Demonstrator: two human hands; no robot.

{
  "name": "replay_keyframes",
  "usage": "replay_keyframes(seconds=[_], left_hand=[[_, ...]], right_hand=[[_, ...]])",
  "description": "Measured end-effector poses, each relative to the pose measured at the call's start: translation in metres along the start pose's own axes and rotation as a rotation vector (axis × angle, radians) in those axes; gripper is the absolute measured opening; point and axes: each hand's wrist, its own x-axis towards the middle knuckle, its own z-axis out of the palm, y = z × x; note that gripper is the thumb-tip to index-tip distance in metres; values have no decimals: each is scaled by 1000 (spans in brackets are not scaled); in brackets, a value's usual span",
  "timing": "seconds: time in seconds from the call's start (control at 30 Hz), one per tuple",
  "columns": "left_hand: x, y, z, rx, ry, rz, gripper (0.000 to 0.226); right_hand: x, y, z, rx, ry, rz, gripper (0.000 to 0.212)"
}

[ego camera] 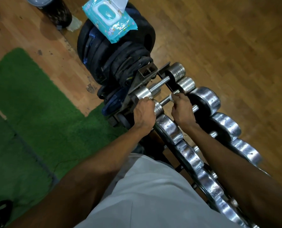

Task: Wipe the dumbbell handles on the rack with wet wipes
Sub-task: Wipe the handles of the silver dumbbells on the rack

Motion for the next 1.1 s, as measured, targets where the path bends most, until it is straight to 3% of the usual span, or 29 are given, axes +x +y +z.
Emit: replay_keyframes(seconds=[0.13, 0.2, 0.3, 0.37, 0.5, 0.57, 0.63, 0.73, 0.83, 1.03, 1.1], left_hand=[[1, 1, 1, 7, -11, -7, 17], [2, 4, 0, 23, -7, -15, 17], [2, 7, 0, 25, 10, -24, 17], [2, 8, 0, 19, 19, -32, 18], [1, 8, 3, 6, 25, -34, 20], [1, 9, 3, -5, 32, -43, 20], [1, 10, 4, -6, 37, -56, 20], [2, 9, 5, -20, 35, -58, 23], [1, 9, 5, -3, 45, -49, 27], [0, 9, 6, -9, 43, -51, 28], [-1, 10, 5, -6, 49, -58, 26]], right_hand=[[-4, 7, -2, 13, -226, -234, 73], [1, 10, -9, -33, -325, -348, 72], [3, 11, -19, -184, -354, -554, 53], [4, 14, -22, -278, -366, -604, 65], [9, 25, -26, -489, -399, -503, 108], [18, 27, -34, -555, -401, -399, 117], [27, 20, -41, -588, -414, -376, 107], [31, -2, -34, -319, -520, -396, 75], [31, -17, -32, -226, -624, -440, 66], [39, -6, -43, -779, -421, -387, 67], [35, -5, -36, -843, -406, -350, 71]])
